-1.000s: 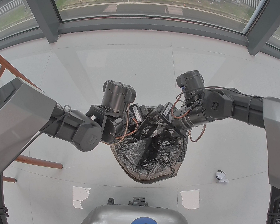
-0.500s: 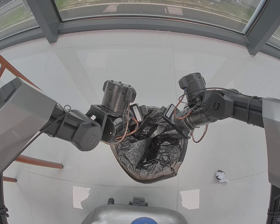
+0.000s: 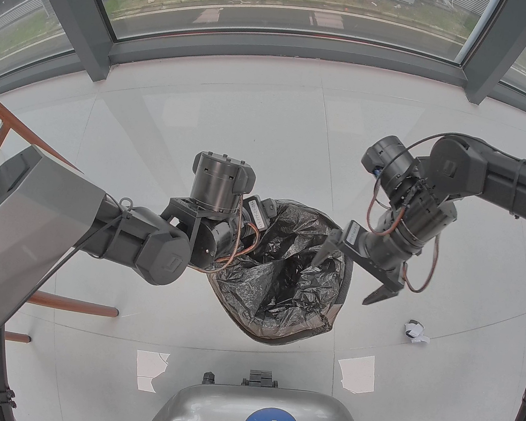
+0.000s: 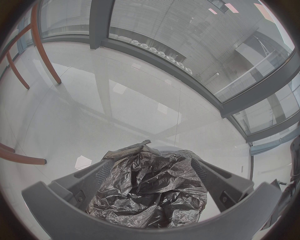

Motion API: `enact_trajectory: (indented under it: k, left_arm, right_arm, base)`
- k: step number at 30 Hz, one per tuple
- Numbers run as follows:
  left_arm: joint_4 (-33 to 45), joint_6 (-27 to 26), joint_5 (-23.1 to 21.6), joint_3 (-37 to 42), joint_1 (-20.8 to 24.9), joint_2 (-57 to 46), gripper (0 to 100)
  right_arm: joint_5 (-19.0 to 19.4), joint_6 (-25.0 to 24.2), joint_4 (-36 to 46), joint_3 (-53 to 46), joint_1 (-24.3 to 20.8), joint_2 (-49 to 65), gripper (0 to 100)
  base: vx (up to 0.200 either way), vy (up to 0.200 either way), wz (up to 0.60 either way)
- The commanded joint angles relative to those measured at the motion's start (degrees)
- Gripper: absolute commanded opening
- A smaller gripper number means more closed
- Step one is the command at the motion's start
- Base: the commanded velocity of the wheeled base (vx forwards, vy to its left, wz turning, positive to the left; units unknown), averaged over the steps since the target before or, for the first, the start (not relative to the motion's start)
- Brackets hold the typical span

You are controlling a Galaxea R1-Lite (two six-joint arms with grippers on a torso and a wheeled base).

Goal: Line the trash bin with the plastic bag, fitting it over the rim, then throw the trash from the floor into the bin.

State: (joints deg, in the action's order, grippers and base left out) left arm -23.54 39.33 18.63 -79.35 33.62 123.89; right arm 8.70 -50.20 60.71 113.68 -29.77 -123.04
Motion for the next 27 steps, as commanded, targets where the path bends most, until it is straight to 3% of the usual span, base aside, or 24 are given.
enact_trajectory:
  k: [1,2,3,6,10,17,26,27]
  left_arm:
    - [-0.01,0.14,0.09,0.07,0.13,-0.06,100]
    - [-0.01,0.14,0.09,-0.02,0.13,-0.06,100]
    - [-0.01,0.14,0.09,-0.02,0.13,-0.06,100]
    - [-0.01,0.14,0.09,0.07,0.22,-0.06,100]
    - [0.07,0.14,0.09,0.16,0.13,-0.23,100]
    - [-0.01,0.31,0.09,1.92,0.04,-0.58,100]
    - [-0.01,1.28,0.09,2.0,0.13,-0.58,100]
    - [-0.01,1.19,0.09,2.0,0.04,-0.49,100]
  right_arm:
    - [2.72,34.03,-77.67,-46.79,9.38,13.97,100]
    - [2.63,32.62,-84.35,-49.52,8.41,12.82,100]
    - [2.55,32.36,-84.53,-49.52,8.15,12.65,100]
    - [1.93,22.08,-76.97,-43.36,1.29,11.95,100]
    - [0.96,13.02,-70.38,-32.11,-2.05,10.28,100]
    - [0.96,13.02,-70.55,-27.37,-2.66,8.08,100]
    - [1.14,13.55,-70.82,-30.88,-3.1,8.25,100]
    - [1.14,15.48,-71.87,-32.73,-3.1,8.52,100]
  base:
    - [0.0,0.0,0.0]
    - [0.0,0.0,0.0]
    - [0.0,0.0,0.0]
    - [0.0,0.0,0.0]
    - [0.0,0.0,0.0]
    - [0.0,0.0,0.0]
    - [0.0,0.0,0.0]
    - [0.0,0.0,0.0]
